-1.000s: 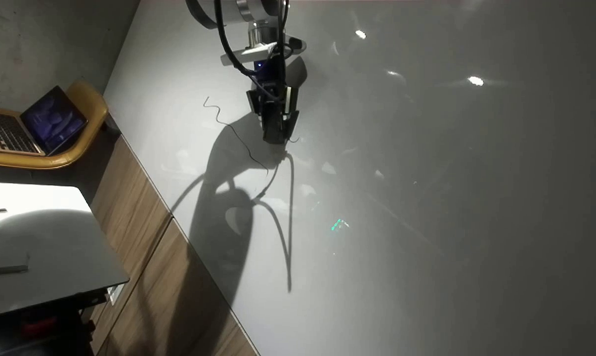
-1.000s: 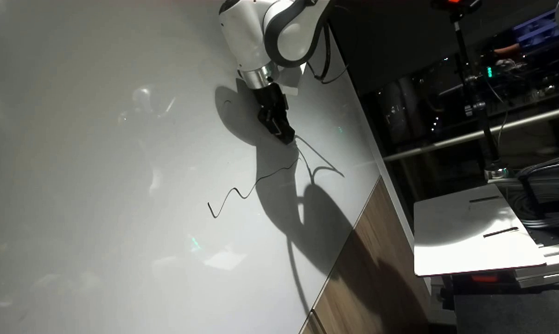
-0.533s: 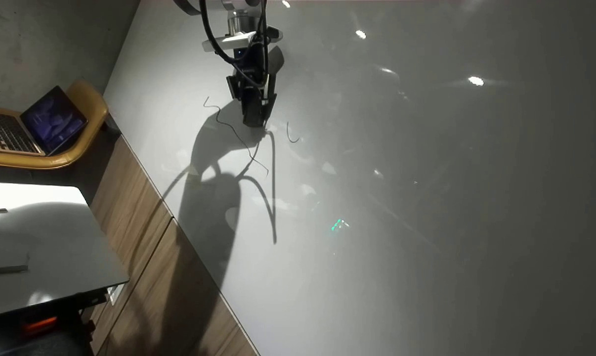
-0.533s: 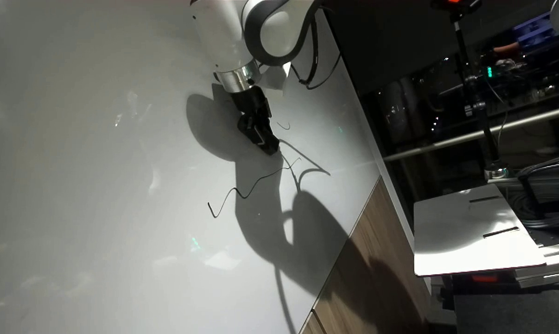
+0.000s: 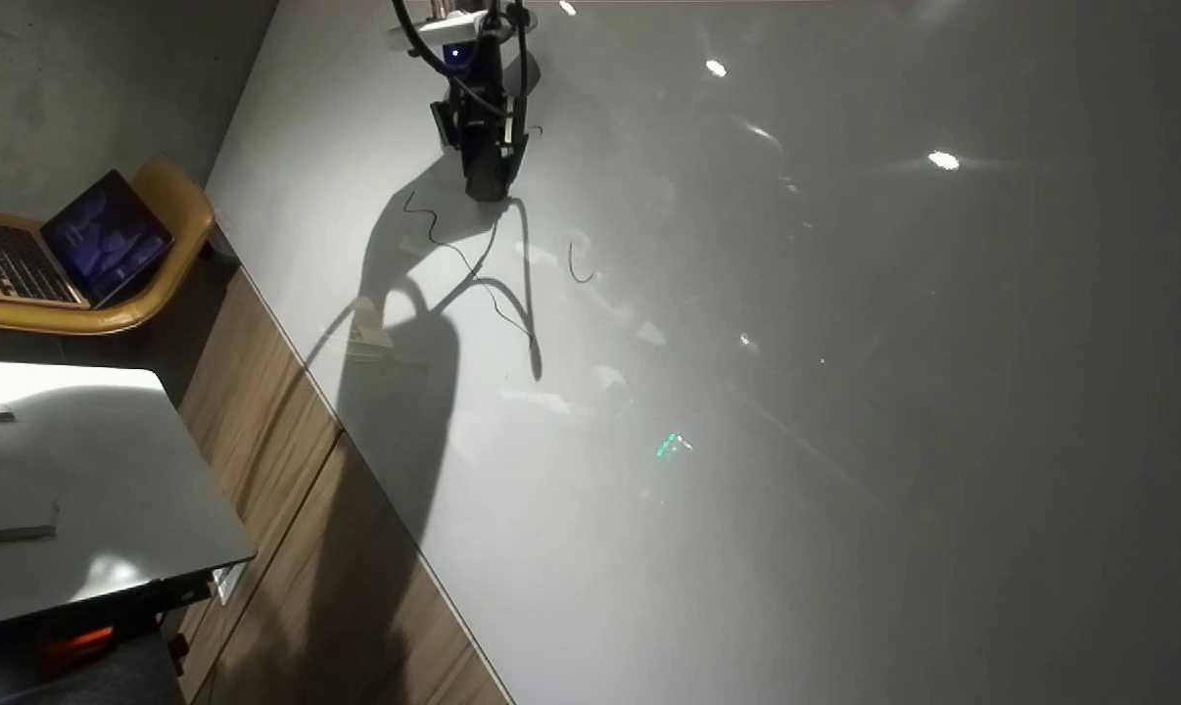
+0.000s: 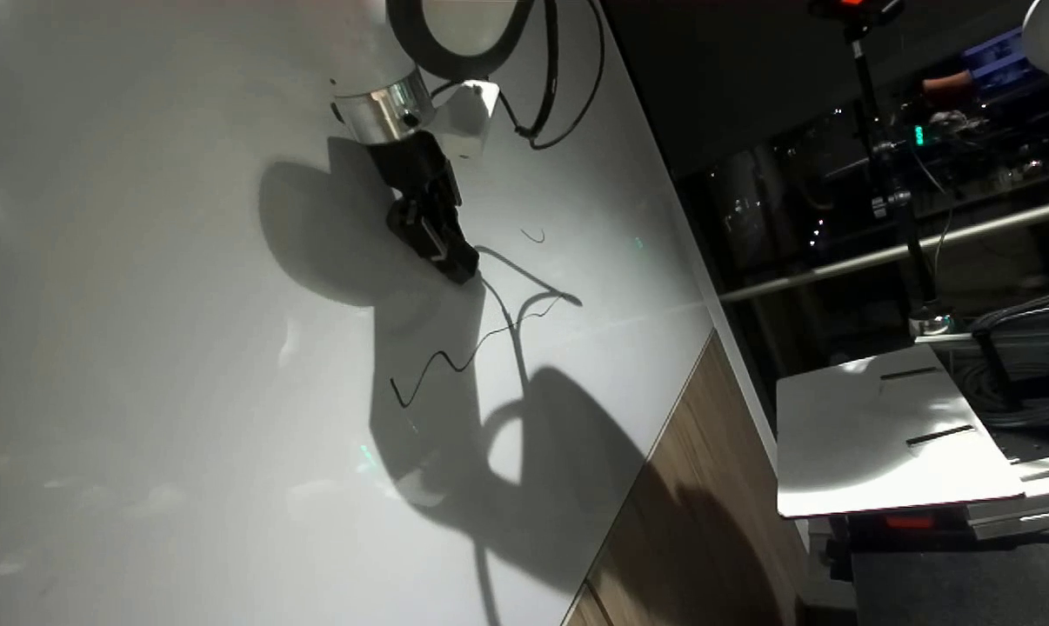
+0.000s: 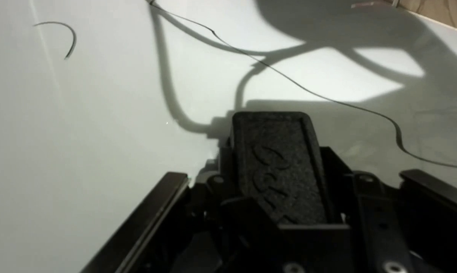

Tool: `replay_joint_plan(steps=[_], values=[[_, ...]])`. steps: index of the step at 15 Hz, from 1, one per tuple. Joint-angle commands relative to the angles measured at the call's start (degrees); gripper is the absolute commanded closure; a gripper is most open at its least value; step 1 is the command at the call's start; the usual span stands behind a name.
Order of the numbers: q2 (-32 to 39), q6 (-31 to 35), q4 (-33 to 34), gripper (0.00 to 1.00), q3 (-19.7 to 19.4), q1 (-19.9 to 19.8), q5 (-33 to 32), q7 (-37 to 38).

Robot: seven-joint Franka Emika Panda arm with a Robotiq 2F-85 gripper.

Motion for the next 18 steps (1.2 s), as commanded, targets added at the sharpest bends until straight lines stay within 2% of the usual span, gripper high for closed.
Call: replay_joint_plan(steps=[1,10,13,18], values=[[2.03,-3.51,9.70,0.68,-0.11,0.43,-1.55,-4.19],[-1.56,-8.02,15.00,0.68,-4.71,-5.94,-0.60,-12.40],[-1.88,-8.11,16.63,0.68,-4.42,-6.51,0.29,-11.99],[-2.13,-5.35,11.11,0.68,-4.20,-6.76,1.43,-9.82]])
